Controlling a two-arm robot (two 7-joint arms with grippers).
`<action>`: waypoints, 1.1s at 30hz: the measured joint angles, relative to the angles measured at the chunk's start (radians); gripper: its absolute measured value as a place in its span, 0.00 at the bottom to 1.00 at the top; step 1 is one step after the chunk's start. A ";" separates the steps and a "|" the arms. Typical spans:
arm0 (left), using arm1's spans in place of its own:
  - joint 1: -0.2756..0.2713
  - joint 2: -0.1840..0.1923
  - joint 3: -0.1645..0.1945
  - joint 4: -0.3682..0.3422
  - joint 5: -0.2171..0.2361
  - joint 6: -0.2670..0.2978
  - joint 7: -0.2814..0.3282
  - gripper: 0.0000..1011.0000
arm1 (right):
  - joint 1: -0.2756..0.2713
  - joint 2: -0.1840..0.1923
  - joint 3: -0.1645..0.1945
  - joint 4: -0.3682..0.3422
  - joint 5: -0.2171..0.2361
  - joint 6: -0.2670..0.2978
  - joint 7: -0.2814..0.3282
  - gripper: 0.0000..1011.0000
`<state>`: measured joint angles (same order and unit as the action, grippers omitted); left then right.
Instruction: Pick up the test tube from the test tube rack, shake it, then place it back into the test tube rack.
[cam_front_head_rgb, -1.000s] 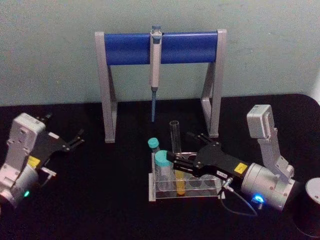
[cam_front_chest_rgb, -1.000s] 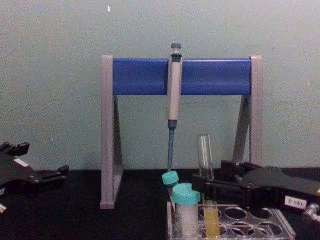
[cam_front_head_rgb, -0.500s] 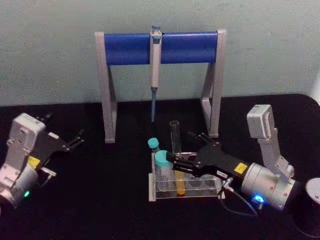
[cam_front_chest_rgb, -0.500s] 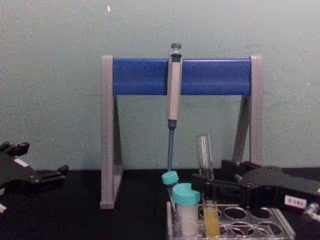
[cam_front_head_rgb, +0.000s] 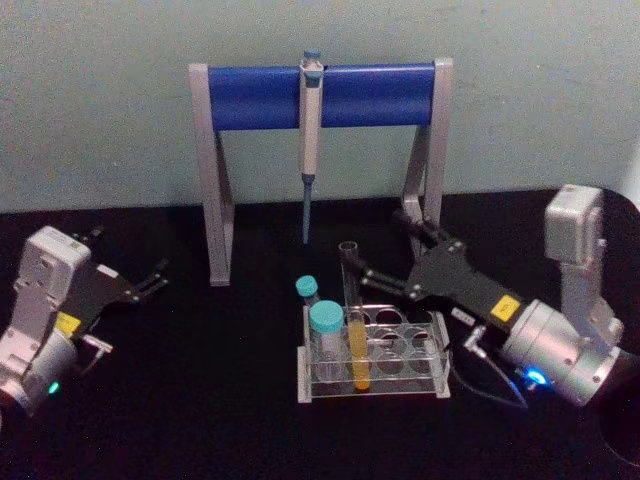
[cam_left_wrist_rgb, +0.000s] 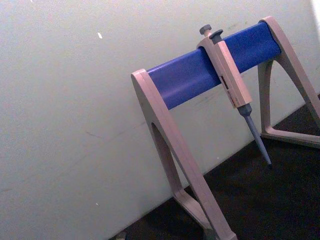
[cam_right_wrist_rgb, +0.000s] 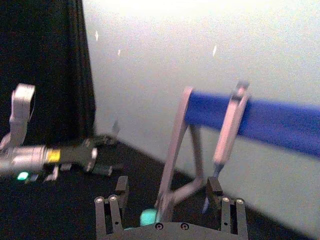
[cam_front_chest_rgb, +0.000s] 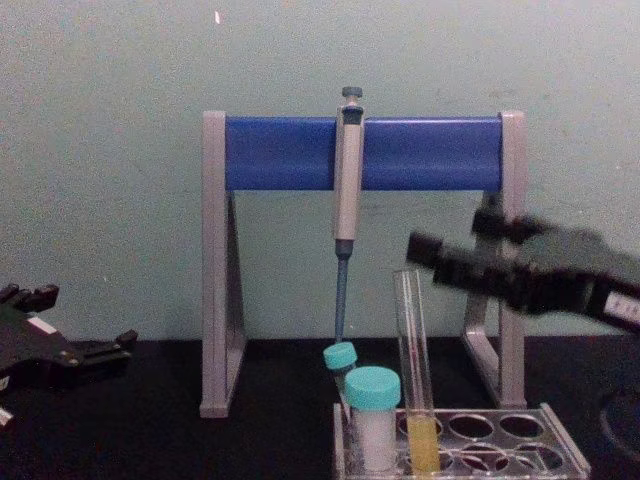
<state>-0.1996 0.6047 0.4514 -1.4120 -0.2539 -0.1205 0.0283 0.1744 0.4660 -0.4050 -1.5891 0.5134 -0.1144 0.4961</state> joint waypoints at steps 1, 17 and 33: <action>0.000 0.000 0.000 0.000 0.000 0.000 0.000 0.99 | -0.010 -0.005 0.013 -0.010 -0.007 -0.029 -0.008 0.99; 0.000 0.000 0.000 0.000 0.000 0.000 0.000 0.99 | -0.121 -0.115 0.158 -0.029 -0.204 -0.151 -0.330 0.99; 0.000 0.000 0.000 0.000 0.000 0.000 0.000 0.99 | -0.132 -0.170 0.189 0.084 -0.311 0.063 -0.442 0.99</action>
<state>-0.1996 0.6047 0.4514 -1.4120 -0.2539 -0.1205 0.0283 0.0426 0.2960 -0.2164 -1.5048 0.2022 -0.0511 0.0539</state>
